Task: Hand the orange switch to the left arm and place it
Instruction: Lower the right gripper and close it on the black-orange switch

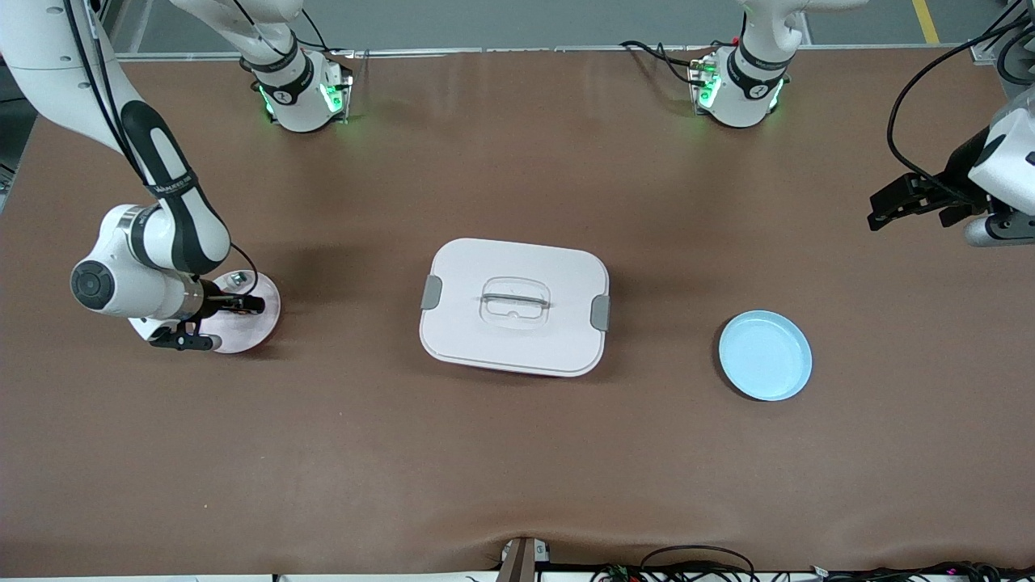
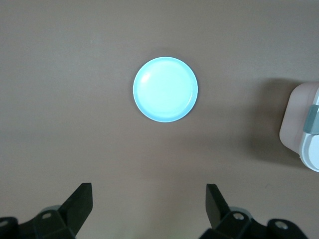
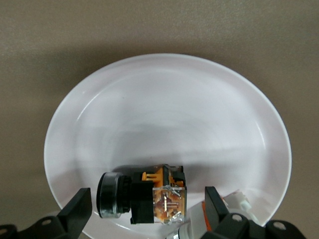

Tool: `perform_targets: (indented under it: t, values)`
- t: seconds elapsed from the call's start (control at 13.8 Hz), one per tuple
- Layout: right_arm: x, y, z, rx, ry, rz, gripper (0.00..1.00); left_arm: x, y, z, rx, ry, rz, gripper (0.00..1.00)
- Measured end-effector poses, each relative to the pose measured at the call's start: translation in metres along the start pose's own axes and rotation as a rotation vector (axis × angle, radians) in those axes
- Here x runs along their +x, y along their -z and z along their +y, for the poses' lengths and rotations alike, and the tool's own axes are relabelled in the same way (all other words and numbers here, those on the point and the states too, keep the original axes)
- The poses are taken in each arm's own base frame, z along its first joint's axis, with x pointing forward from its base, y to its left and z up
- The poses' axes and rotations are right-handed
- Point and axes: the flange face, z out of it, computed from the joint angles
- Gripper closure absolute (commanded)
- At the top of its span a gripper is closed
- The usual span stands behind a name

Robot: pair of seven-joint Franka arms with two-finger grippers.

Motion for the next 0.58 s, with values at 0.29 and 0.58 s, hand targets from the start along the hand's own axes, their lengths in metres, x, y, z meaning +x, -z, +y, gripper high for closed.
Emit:
perform_targets:
  t: [0.29,0.58]
  values:
    - [-0.0001,-0.0051,0.0001,0.001,-0.001,-0.009,0.0,0.0001,-0.0002,0.0,0.0,0.0,0.0,0.0]
    - [-0.0002,-0.0081,0.0001,0.001,-0.001,-0.014,0.0,0.0001,-0.0003,0.0,0.0,0.0,0.0,0.0]
